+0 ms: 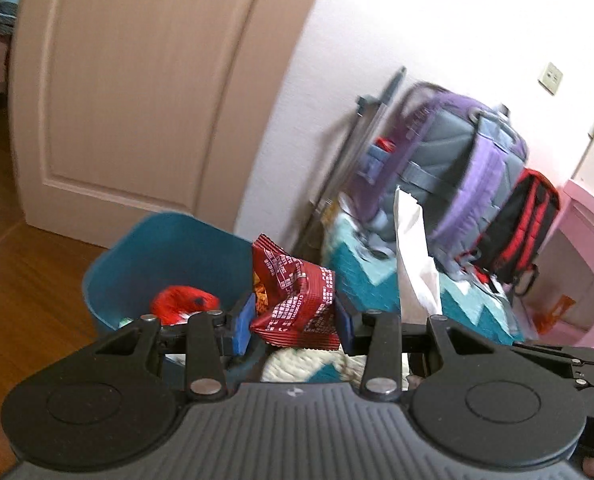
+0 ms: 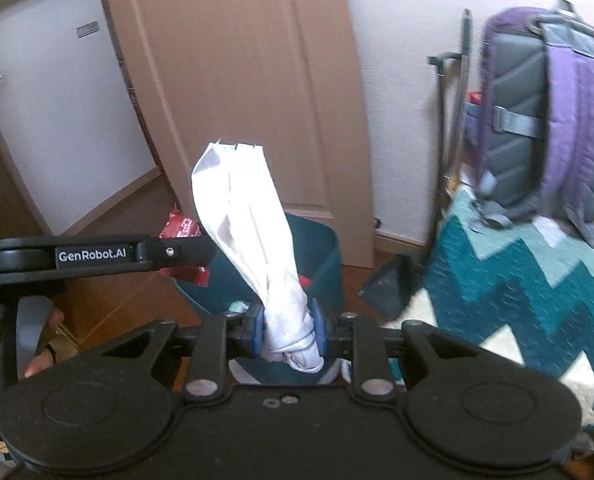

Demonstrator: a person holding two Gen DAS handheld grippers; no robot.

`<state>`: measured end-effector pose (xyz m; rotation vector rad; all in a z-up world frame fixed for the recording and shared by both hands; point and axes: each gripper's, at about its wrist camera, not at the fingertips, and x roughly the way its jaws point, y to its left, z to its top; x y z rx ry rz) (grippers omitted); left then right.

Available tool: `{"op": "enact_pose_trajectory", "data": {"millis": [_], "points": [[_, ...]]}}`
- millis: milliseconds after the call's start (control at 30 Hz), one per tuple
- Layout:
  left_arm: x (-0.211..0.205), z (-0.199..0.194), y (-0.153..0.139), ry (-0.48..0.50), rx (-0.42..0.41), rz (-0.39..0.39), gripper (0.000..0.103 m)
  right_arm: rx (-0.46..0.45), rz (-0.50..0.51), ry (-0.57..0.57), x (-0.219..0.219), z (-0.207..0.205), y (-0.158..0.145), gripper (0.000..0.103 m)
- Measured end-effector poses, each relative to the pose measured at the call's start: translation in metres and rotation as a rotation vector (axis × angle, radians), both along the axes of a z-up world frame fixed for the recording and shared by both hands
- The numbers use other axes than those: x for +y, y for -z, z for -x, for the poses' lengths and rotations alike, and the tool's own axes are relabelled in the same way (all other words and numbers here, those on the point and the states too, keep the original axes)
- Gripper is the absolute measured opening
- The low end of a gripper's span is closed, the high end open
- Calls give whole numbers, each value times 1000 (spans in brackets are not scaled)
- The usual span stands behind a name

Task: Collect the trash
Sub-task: 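Carry the wrapper and tissue with both tools over the teal wastebasket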

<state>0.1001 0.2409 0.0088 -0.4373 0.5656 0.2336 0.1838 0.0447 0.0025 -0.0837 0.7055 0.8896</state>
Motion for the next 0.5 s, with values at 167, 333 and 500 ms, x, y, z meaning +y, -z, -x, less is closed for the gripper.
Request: {"op": "enact_pose_trajectory", "data": {"millis": [167, 333, 500], "points": [[40, -3, 7, -25, 19, -9, 41, 18, 3, -18, 44, -12, 3, 23], [73, -18, 29, -40, 80, -3, 41, 40, 35, -29, 86, -28, 19, 23], [98, -40, 63, -38, 151, 1, 41, 67, 88, -46, 122, -49, 47, 24]]}}
